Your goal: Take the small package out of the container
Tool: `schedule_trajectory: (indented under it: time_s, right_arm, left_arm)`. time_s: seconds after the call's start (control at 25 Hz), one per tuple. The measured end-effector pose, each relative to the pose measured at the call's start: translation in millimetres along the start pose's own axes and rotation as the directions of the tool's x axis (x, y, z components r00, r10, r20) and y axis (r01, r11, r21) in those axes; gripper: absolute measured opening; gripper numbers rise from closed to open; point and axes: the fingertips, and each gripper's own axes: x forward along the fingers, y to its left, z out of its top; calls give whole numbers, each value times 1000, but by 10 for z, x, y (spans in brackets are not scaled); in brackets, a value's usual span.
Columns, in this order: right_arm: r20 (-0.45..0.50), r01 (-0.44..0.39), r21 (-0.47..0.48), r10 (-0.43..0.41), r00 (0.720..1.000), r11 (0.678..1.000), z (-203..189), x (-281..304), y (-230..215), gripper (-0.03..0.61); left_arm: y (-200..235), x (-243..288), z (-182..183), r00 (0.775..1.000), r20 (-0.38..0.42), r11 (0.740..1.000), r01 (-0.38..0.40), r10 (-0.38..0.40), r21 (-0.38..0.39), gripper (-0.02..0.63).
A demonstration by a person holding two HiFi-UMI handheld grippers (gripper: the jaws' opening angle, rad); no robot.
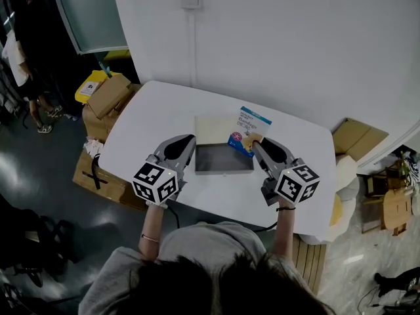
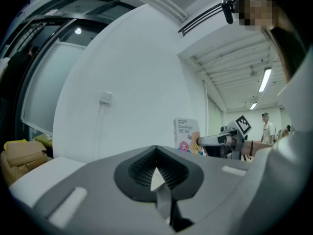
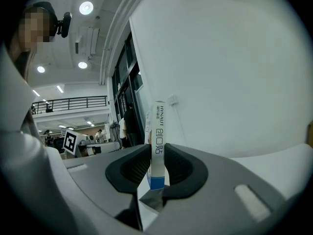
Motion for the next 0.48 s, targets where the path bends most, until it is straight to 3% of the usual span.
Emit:
schedule_trajectory:
  time_s: [0.48]
  right_arm:
    - [-7,-6,9,6,1000,1000,-35,14,-29,104]
  left_arm:
    - [-8,41,-34,1000,-12,1000,5,-5,-5,-14]
